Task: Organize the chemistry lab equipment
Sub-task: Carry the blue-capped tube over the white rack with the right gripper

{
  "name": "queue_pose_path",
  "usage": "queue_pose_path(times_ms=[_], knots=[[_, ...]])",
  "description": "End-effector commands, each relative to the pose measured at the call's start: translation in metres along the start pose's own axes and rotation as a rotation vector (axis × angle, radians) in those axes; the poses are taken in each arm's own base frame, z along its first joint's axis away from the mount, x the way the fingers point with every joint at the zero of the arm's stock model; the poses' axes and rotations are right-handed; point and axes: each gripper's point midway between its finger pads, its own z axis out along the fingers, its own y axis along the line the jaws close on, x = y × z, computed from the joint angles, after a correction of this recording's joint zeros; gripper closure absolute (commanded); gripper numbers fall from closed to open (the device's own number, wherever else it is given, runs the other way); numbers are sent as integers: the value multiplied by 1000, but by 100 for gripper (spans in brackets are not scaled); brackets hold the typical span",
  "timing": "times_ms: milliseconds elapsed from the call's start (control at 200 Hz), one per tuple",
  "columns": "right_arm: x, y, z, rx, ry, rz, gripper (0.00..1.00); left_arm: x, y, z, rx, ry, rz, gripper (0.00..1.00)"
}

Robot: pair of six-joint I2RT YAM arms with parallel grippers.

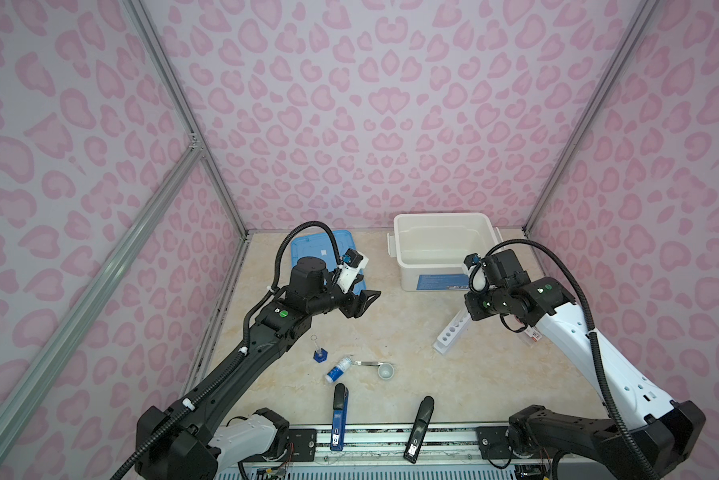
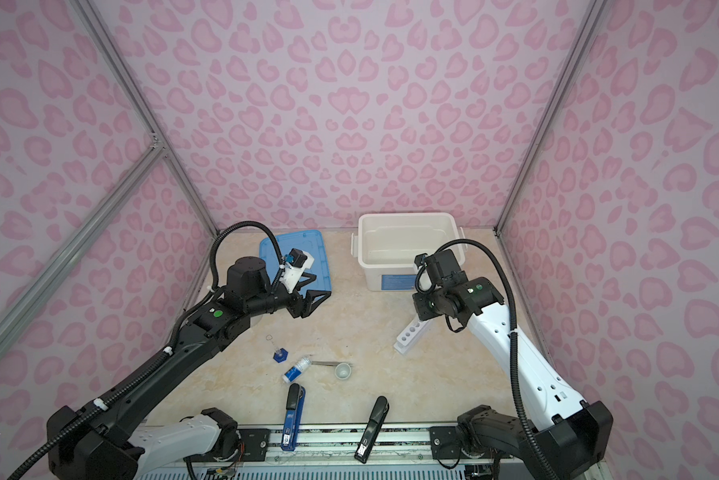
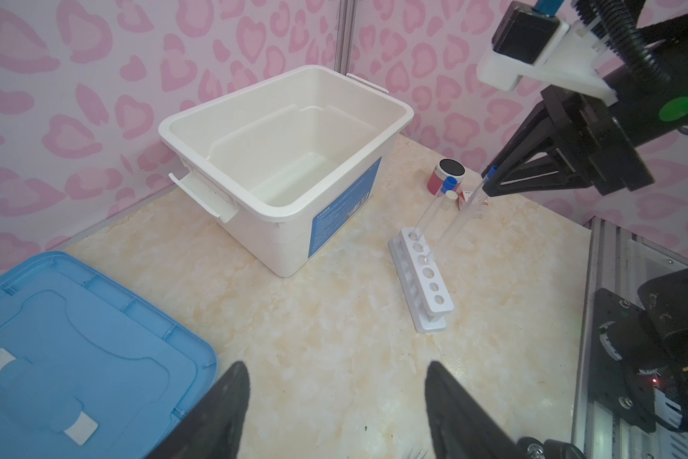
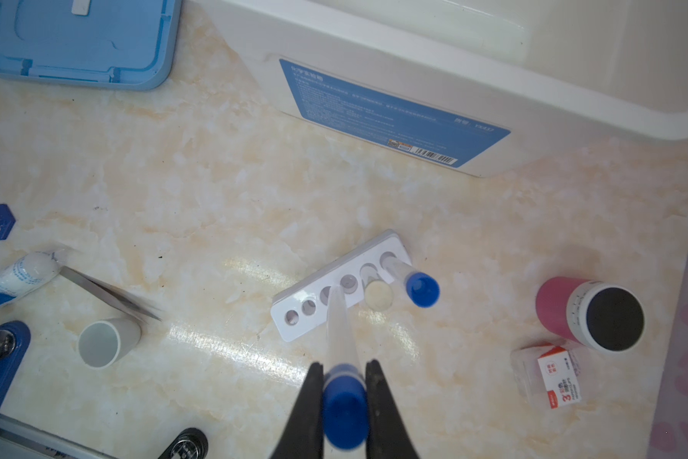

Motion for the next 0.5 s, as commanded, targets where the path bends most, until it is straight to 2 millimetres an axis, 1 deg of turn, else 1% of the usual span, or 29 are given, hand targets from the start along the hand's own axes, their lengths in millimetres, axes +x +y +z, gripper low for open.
queue_pose_path(times_ms=[0, 220, 495], knots=[[-5, -7, 4, 36, -20, 17, 85, -7, -2, -1, 11, -30, 14, 28], [-6, -8, 10, 37, -13, 14, 85, -7, -2, 0, 11, -27, 15, 29], [0, -6, 17, 29, 15, 5, 85, -5, -1, 2, 14, -17, 18, 29]])
